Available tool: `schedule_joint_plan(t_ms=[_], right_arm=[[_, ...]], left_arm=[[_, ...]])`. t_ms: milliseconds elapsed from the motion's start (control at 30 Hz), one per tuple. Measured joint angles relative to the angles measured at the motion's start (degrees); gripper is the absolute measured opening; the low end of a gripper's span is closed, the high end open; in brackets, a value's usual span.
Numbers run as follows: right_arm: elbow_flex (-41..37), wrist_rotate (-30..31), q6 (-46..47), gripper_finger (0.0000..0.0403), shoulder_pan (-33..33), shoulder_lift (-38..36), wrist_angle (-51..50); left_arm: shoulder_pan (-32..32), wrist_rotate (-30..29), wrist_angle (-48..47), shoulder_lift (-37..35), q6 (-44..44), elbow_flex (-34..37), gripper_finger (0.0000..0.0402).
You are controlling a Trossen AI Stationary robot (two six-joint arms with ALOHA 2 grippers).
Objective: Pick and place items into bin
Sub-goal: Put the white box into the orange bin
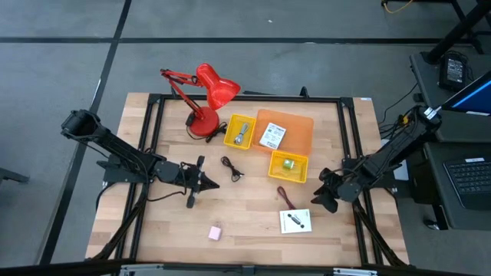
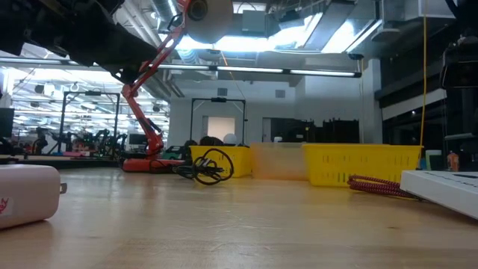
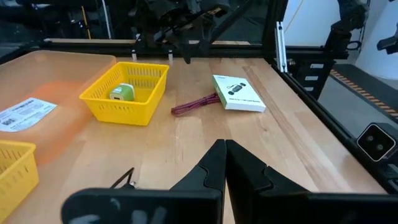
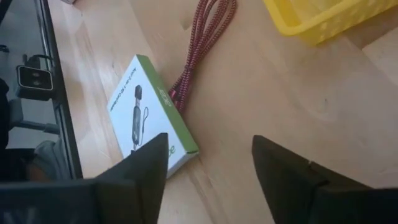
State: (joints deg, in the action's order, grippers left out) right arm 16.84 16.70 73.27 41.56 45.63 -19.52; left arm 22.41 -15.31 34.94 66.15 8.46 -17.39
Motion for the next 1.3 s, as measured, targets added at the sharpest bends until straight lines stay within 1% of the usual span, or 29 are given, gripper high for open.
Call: schedule_joint_plan(t_ms=[133,267,433,800,1000,1133,1300], right_arm=[[0.0,-1.8,0.0,0.0237,0.0,1.8,1.1],[0.0,-2.0,-0.4,0.0248,0.0,4.3,2.5],[0.0,-3.5,-3.1,0.025,0.0,7.4,6.4],[0.0,-3.9,-3.1,0.025,0.0,16.2,12.8],[0.0,-4.2,-3.1,0.025,0.0,19.6,16.8],[-2.0,-4.4,-3.3,0.025,0.0,21.3,24.2],[-5.3,-4.1,-3.0,0.025,0.0,22.6,30.4]], left_arm=[[0.0,0.0,0.0,0.0,0.0,0.0,0.0006],[0.0,-0.2,0.0,0.0,0.0,0.0,0.0006],[0.0,-0.4,0.0,0.0,0.4,0.0,0.0006],[0.0,-1.1,0.0,0.0,1.5,0.0,0.0006],[0.0,-1.1,0.0,0.0,1.5,0.0,0.0006],[0.0,-1.1,0.0,0.0,1.5,0.0,0.0006],[0.0,-1.1,0.0,0.0,1.5,0.0,0.0006]])
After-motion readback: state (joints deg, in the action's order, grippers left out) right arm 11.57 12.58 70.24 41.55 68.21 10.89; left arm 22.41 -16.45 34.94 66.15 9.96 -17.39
